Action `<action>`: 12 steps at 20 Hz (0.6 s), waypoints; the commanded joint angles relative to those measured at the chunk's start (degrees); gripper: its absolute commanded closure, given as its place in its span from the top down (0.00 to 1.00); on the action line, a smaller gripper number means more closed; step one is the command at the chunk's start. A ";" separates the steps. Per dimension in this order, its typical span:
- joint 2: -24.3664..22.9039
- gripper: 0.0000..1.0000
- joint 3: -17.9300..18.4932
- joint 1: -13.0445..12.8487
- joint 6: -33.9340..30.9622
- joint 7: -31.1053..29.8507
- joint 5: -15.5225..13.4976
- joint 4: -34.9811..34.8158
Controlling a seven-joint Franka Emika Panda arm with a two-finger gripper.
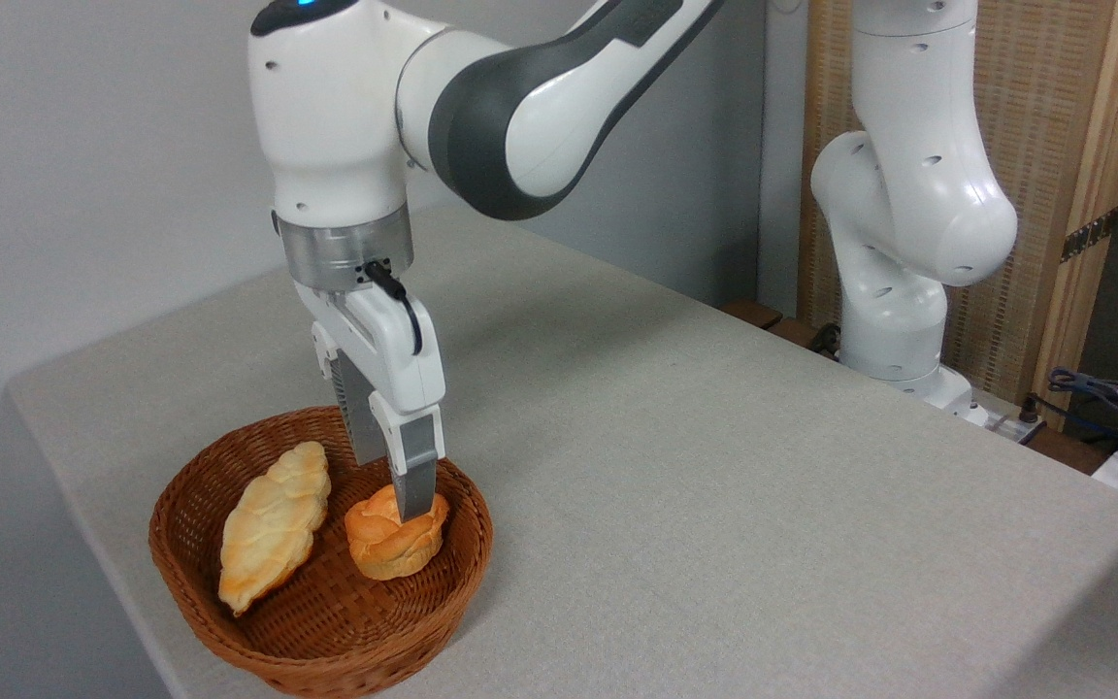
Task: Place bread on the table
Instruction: 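Lower the open gripper onto the small round orange bun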
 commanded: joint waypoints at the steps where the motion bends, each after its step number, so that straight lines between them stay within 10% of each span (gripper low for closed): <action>1: 0.65 1.00 -0.13 -0.12 1.76 0.88 0.72 -0.69; 12: 3.72 1.00 -0.48 -0.12 3.08 4.47 0.89 -0.69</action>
